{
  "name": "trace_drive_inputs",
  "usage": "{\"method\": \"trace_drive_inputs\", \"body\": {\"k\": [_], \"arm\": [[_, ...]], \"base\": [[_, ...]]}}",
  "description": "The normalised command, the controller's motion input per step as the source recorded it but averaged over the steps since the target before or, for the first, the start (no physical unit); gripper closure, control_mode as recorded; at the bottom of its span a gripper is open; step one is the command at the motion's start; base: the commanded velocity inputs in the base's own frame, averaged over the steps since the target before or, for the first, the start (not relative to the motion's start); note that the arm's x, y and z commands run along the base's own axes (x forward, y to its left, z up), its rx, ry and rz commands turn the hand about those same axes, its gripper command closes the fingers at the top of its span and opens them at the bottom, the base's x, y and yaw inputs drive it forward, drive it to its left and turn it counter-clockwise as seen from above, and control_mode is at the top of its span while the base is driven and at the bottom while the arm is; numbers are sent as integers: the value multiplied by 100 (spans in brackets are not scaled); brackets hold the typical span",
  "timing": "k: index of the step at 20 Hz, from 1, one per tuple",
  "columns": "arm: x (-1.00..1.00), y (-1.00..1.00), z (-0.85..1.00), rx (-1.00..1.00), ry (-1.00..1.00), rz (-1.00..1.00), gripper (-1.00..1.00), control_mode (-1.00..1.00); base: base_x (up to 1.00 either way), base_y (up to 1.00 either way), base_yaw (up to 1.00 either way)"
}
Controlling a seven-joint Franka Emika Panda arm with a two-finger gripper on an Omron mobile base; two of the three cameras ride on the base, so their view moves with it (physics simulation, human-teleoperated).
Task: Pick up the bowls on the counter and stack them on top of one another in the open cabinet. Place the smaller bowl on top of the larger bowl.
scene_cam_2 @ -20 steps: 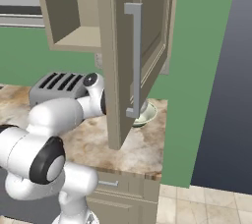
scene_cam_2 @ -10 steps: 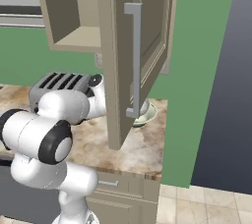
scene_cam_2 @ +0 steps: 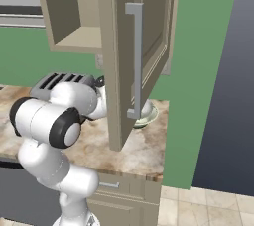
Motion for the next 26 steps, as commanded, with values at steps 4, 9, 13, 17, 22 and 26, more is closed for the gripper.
{"method": "trace_drive_inputs", "body": {"k": [4, 9, 13, 17, 22, 26], "arm": [[23, -10, -24, 0, 1, 0, 100, -100], [23, -10, -24, 0, 1, 0, 100, -100], [26, -7, -23, 0, 1, 0, 100, -100], [28, -3, -22, 0, 0, 0, 100, -100], [10, 0, -17, 0, 0, 0, -100, -100], [1, 0, -14, 0, 0, 0, -100, -100]], "base": [[0, 0, 0], [0, 0, 0], [0, 0, 0], [0, 0, 0], [0, 0, 0], [0, 0, 0]]}}
